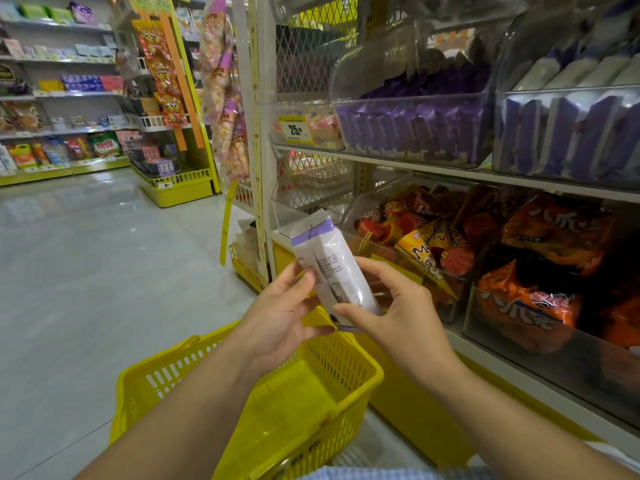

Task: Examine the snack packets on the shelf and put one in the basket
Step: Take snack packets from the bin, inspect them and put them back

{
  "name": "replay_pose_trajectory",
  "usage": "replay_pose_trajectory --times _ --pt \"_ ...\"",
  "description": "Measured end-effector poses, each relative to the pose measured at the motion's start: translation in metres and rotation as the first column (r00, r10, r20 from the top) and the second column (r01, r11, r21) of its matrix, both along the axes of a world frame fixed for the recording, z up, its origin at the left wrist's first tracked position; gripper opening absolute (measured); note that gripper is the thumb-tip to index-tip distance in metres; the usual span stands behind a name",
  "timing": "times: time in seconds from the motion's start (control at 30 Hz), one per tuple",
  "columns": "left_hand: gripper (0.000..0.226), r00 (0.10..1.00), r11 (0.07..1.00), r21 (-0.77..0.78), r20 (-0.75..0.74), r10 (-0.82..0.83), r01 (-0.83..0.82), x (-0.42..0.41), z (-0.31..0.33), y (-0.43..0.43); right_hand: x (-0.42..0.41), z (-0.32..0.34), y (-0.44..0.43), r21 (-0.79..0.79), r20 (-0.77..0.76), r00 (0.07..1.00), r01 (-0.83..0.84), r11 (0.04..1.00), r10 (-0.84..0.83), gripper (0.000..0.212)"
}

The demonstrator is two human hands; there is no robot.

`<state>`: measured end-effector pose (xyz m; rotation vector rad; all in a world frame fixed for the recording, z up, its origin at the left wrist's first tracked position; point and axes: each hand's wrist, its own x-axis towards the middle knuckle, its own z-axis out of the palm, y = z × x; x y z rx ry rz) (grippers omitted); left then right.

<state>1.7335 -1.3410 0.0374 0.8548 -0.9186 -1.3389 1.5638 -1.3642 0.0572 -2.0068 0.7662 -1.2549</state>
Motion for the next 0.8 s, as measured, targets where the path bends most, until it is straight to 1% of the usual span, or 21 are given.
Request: replay_pose_trajectory --times 0.1,0.2,0.27,0.4,0.5,0.57,0.67,0.73,0.8 --pt "0.043 0.996 0.999 0.010 -0.077 -0.038 0.038 0.001 -0.003 -0.001 -0.004 0.004 0.001 0.058 0.024 0.996 -0.085 0.995 0.084 0.060" --pt "0.045 0.987 0.999 0.009 -0.158 -0.033 0.035 0.006 -0.002 -0.003 -0.008 0.008 0.000 0.141 0.035 0.969 -0.248 0.958 0.246 0.067" --pt "0.044 0.977 1.000 0.011 -0.212 -0.011 0.014 0.010 -0.002 -0.005 -0.008 0.008 0.000 0.165 0.045 0.945 -0.327 0.930 0.324 0.070" --pt "0.048 0.969 0.999 0.053 -0.246 0.025 -0.013 0.012 -0.005 -0.008 -0.008 0.005 -0.003 0.184 0.083 0.938 -0.347 0.920 0.337 0.063" --pt "0.057 0.957 0.990 0.134 -0.278 0.088 -0.052 0.009 -0.006 -0.009 -0.006 0.002 -0.004 0.192 0.096 0.944 -0.330 0.924 0.317 0.063" --pt "0.057 0.959 0.978 0.191 -0.250 0.132 -0.085 0.008 -0.005 -0.009 -0.004 0.001 -0.005 0.210 0.108 0.945 -0.326 0.922 0.310 0.064" --pt "0.047 0.969 0.963 0.232 -0.170 0.177 -0.135 0.007 -0.005 -0.008 -0.004 0.000 -0.008 0.248 0.118 0.950 -0.310 0.918 0.289 0.061" --pt "0.042 0.979 0.968 0.206 -0.116 0.169 -0.143 0.004 -0.005 -0.006 -0.005 0.001 -0.010 0.284 0.141 0.952 -0.300 0.911 0.270 0.057" --pt "0.042 0.990 0.984 0.137 -0.069 0.126 -0.115 0.002 -0.001 -0.003 -0.008 0.004 -0.014 0.338 0.196 0.944 -0.320 0.885 0.267 0.052"
